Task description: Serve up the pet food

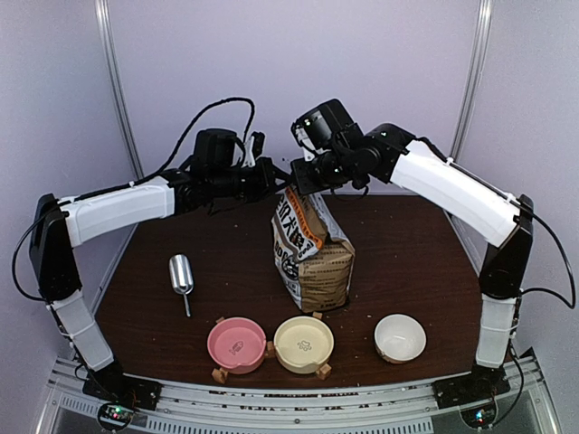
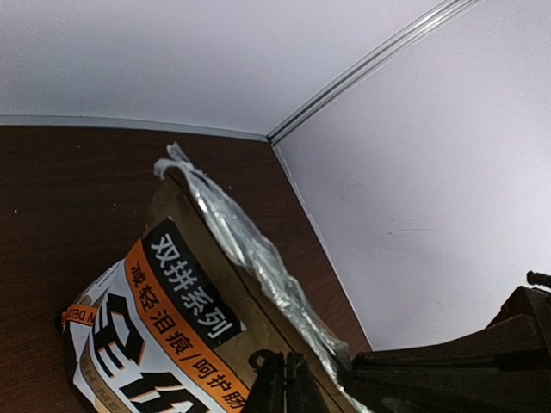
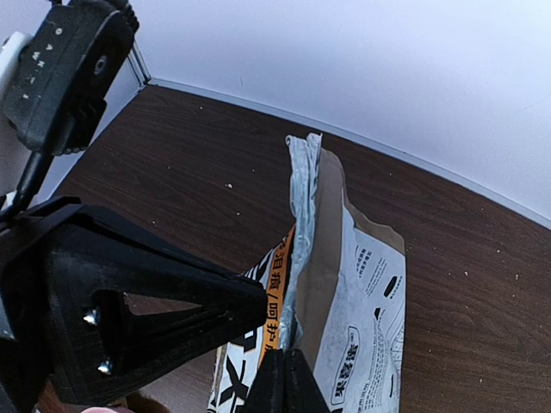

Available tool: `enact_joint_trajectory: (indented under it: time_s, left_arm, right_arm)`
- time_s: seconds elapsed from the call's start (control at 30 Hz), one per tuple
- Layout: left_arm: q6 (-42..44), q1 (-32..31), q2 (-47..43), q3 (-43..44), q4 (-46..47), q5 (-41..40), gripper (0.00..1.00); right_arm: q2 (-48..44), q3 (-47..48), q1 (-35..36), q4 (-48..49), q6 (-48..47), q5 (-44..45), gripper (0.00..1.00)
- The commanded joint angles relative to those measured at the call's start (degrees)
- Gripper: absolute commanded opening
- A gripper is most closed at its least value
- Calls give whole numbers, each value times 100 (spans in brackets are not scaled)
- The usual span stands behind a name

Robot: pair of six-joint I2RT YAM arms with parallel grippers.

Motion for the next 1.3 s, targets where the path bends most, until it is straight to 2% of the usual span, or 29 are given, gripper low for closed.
enact_joint_trajectory:
  time_s: [0.0, 0.2, 0.4, 0.6, 0.77, 1.27]
  left_arm:
    - [128, -19, -227, -27, 54, -128, 7]
    - [156, -14, -195, 45, 86, -166, 17]
    - [159, -5, -62, 195, 92, -90, 32]
    - [136, 2, 34, 257, 129, -34, 34]
    - [135, 3, 117, 314, 204, 91, 40]
    - [49, -5, 386, 468, 376, 399, 42]
  right_arm:
    - [117, 101, -85, -262, 141, 203, 1]
    - [3, -31, -196, -174, 325, -66, 0]
    - [-402, -757, -374, 432, 627, -713, 0]
    - [-808, -1472, -577, 1072, 953, -1277, 0]
    - [-1039, -1882, -742, 1529, 1153, -1684, 0]
    - [-1103, -1963, -784, 1577, 1146, -1748, 0]
